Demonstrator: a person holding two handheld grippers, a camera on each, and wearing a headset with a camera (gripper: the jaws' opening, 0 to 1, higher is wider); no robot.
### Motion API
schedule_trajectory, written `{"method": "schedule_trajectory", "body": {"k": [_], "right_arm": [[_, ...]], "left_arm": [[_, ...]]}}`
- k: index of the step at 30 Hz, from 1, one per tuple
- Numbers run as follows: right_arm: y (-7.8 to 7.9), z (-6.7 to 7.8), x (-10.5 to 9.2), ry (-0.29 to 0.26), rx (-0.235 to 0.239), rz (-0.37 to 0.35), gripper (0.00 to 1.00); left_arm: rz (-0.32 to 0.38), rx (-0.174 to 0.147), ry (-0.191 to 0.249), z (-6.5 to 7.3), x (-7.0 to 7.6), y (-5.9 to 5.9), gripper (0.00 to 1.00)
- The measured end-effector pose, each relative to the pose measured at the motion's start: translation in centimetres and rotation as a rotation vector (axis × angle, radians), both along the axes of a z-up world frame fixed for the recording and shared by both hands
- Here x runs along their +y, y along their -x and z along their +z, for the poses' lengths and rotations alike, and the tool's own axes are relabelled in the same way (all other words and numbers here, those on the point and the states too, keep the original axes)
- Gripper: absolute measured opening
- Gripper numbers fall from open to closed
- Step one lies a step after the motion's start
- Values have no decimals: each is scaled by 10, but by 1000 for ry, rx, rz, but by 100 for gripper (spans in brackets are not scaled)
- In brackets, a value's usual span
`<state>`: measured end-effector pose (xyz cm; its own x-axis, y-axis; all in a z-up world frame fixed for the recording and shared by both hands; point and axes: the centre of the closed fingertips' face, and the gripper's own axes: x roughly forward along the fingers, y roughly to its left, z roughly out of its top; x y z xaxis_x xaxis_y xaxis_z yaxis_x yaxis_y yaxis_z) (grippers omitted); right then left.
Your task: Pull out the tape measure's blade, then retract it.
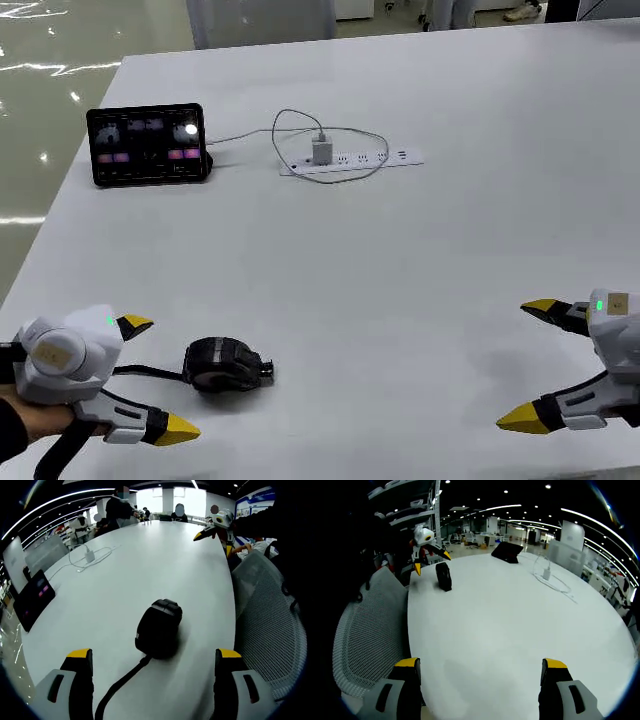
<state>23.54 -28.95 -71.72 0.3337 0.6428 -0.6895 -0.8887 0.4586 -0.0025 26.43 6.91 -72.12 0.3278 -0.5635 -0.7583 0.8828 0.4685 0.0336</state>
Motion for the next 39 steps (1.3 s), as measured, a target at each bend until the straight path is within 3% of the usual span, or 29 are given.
{"method": "schedule_trajectory", "body": {"k": [5, 17, 24, 27, 29, 35, 39], "right_arm": [[-4, 3, 15, -4, -12, 25, 99], [-13, 13, 38, -33, -9, 67, 99], [-12, 8, 56, -24, 2, 119, 99], [-15, 4, 62, -25, 4, 141, 99], [-15, 3, 69, -19, -3, 158, 99], [-17, -1, 87, -38, 3, 178, 99], [-21, -5, 95, -45, 8, 192, 99]], "left_arm": [[-87, -18, -57, -2, -7, -2, 99], [-169, 30, -57, 0, -27, 1, 99], [-233, 44, -108, -7, -33, 2, 99], [-253, 33, -158, -13, -31, -1, 99], [-272, 49, -182, -19, -30, 0, 98], [-292, 39, -173, -16, -41, -4, 95], [-303, 47, -179, -17, -45, -6, 86]]}}
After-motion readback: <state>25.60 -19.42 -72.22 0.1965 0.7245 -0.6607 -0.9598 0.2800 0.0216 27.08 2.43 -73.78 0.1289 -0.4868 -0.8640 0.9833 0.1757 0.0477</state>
